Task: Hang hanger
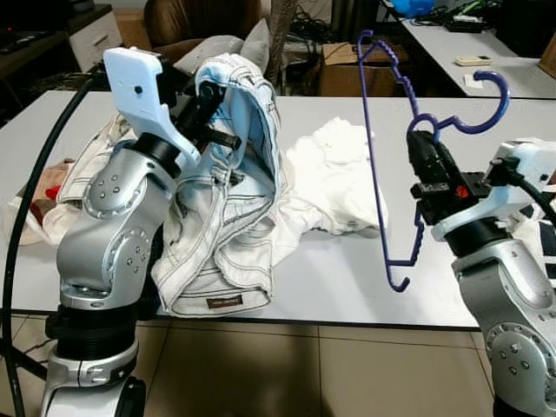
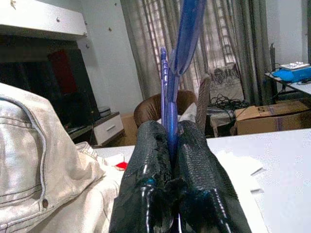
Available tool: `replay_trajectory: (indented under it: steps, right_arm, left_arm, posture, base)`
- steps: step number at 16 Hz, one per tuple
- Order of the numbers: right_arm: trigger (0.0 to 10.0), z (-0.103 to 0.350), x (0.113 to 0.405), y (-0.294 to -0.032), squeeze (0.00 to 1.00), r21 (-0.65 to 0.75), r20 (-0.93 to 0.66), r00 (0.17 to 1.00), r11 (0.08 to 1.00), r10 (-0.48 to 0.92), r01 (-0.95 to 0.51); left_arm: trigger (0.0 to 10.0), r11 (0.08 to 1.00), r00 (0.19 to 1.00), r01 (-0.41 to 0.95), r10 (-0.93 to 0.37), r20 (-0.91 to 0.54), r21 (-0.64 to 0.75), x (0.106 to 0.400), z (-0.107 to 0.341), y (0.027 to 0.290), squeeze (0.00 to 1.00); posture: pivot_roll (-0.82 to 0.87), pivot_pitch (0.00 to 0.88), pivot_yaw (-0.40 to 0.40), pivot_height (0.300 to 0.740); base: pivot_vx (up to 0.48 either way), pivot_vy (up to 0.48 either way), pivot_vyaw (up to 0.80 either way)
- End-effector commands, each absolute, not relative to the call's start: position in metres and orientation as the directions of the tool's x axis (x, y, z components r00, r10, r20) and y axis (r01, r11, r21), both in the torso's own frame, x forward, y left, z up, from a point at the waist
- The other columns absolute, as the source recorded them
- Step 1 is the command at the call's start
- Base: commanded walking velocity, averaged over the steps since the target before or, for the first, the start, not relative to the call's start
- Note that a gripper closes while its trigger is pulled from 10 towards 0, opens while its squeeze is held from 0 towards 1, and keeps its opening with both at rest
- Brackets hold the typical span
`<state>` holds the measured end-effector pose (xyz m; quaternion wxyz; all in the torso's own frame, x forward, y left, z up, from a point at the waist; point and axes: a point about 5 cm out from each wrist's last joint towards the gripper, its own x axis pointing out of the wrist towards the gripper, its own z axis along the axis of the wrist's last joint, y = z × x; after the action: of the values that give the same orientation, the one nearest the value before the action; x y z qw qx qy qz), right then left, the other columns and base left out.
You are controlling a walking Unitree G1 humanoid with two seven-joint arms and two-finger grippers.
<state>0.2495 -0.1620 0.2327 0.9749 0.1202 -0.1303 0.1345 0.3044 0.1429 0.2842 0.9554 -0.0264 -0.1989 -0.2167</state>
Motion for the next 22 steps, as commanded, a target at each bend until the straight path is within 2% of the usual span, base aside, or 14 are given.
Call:
replay_trajectory:
  steps: [1, 15, 18, 19, 20, 22]
  right_arm:
    - [10.0, 0.234, 0.248, -0.160, 0.00, 0.194, 0.287, 0.926, 0.932, 0.245, -0.306]
    - [10.0, 0.231, 0.246, -0.159, 0.00, 0.170, 0.264, 0.927, 0.933, 0.267, -0.317]
    - [10.0, 0.231, 0.246, -0.161, 0.00, 0.157, 0.258, 0.927, 0.935, 0.271, -0.317]
    - [10.0, 0.231, 0.246, -0.161, 0.00, 0.156, 0.258, 0.928, 0.936, 0.271, -0.316]
    - [10.0, 0.231, 0.246, -0.161, 0.00, 0.155, 0.257, 0.927, 0.935, 0.273, -0.318]
    - [10.0, 0.231, 0.246, -0.160, 0.00, 0.152, 0.255, 0.926, 0.934, 0.280, -0.324]
  left_arm:
    - [10.0, 0.910, 0.839, 0.414, -0.398, 0.370, 0.041, 0.304, 0.281, 0.142, 0.00]
    - [10.0, 0.892, 0.853, 0.444, -0.449, 0.265, 0.082, 0.296, 0.252, 0.136, 0.00]
    - [10.0, 0.872, 0.862, 0.477, -0.489, 0.133, 0.114, 0.294, 0.229, 0.136, 0.00]
    - [4.7, 0.857, 0.853, 0.501, -0.513, 0.098, 0.119, 0.291, 0.223, 0.135, 0.00]
    - [0.0, 0.836, 0.836, 0.537, -0.546, 0.061, 0.114, 0.289, 0.218, 0.134, 0.00]
    - [0.0, 0.789, 0.794, 0.607, -0.607, -0.028, 0.094, 0.283, 0.209, 0.131, 0.00]
  posture:
    - [0.03, 0.000, 0.021, 0.740]
    - [0.02, 0.000, 0.021, 0.740]
    - [0.02, 0.000, 0.020, 0.740]
    - [0.02, 0.000, 0.020, 0.740]
    - [0.02, 0.000, 0.018, 0.740]
    - [0.02, 0.000, 0.018, 0.740]
  base:
    - [-0.255, 0.000, 0.00]
    - [-0.345, 0.000, 0.00]
    - [0.000, 0.000, 0.00]
    - [0.000, 0.000, 0.00]
    - [0.000, 0.000, 0.00]
    - [0.000, 0.000, 0.00]
